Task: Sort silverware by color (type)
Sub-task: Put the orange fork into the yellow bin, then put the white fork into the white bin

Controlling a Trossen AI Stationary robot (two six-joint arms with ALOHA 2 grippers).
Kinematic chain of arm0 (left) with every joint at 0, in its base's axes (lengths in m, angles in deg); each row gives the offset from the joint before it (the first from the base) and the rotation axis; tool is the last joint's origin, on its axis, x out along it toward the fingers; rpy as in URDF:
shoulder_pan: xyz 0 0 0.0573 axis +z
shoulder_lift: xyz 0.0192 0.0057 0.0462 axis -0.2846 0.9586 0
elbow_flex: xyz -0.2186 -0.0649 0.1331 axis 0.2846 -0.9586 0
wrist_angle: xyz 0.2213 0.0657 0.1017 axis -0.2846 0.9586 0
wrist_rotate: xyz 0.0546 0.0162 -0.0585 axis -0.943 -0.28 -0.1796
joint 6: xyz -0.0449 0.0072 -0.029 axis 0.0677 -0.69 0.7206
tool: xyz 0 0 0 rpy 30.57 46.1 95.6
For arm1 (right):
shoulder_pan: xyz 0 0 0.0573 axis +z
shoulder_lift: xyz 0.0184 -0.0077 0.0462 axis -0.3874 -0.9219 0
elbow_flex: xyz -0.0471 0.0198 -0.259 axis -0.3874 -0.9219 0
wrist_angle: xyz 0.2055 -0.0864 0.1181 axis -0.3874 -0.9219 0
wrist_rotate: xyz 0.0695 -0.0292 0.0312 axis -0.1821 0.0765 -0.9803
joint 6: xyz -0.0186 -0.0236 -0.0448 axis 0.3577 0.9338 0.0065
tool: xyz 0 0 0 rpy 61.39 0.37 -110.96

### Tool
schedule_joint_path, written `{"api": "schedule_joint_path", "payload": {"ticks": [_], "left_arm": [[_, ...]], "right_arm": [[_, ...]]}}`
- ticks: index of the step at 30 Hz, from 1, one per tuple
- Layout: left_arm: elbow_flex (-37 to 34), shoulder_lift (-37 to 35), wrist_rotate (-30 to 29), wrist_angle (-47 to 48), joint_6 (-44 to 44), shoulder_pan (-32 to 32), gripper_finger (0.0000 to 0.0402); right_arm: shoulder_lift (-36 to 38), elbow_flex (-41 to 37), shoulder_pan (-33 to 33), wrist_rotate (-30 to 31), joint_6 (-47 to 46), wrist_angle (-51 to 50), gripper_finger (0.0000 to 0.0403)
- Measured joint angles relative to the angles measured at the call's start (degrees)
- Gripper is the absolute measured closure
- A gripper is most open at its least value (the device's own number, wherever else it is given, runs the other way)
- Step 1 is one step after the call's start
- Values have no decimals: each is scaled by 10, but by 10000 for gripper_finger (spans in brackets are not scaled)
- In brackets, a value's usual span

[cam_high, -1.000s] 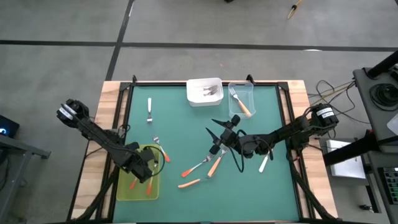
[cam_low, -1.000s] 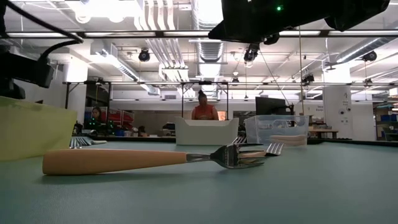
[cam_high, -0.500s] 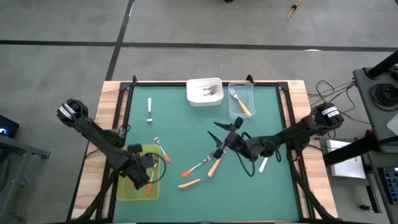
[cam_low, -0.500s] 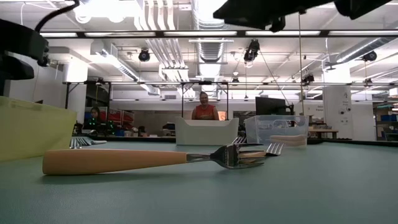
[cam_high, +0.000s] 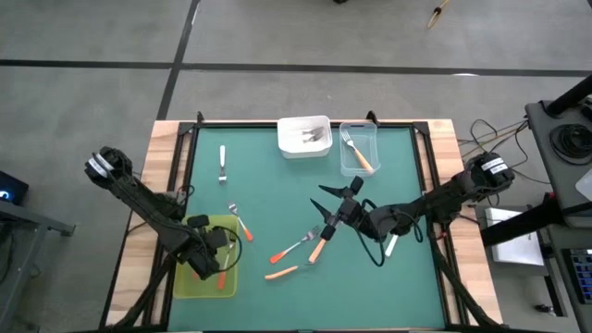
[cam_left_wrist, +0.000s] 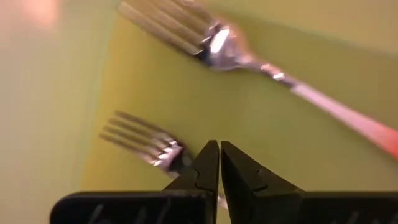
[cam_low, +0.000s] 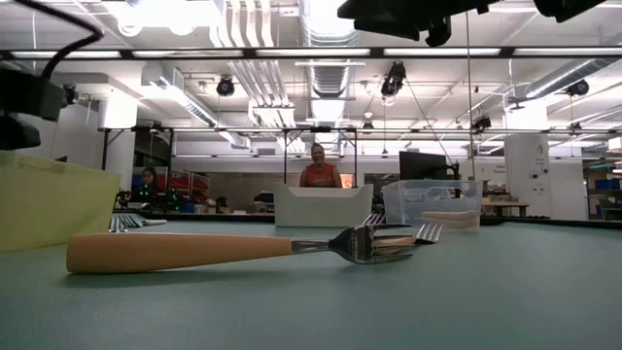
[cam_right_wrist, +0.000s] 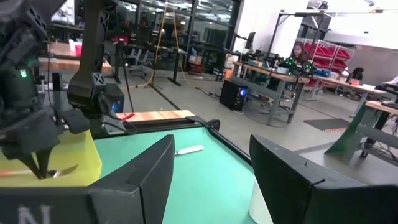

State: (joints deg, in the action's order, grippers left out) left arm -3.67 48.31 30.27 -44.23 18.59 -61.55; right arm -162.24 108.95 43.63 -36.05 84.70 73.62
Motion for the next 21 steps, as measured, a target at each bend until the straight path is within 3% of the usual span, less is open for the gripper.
{"api": "schedule_joint_path", "payload": {"ticks": [11, 16, 21], "left_arm": [[-29, -2, -5, 42, 90, 0, 402], [6, -10, 4, 122, 89, -1, 402], [56, -20, -15, 128, 54, -1, 402]], "right_arm": [[0, 0, -2, 0, 12, 0, 202], [2, 0, -2, 0, 27, 0, 202], [6, 0, -2, 0, 30, 2, 202]]}}
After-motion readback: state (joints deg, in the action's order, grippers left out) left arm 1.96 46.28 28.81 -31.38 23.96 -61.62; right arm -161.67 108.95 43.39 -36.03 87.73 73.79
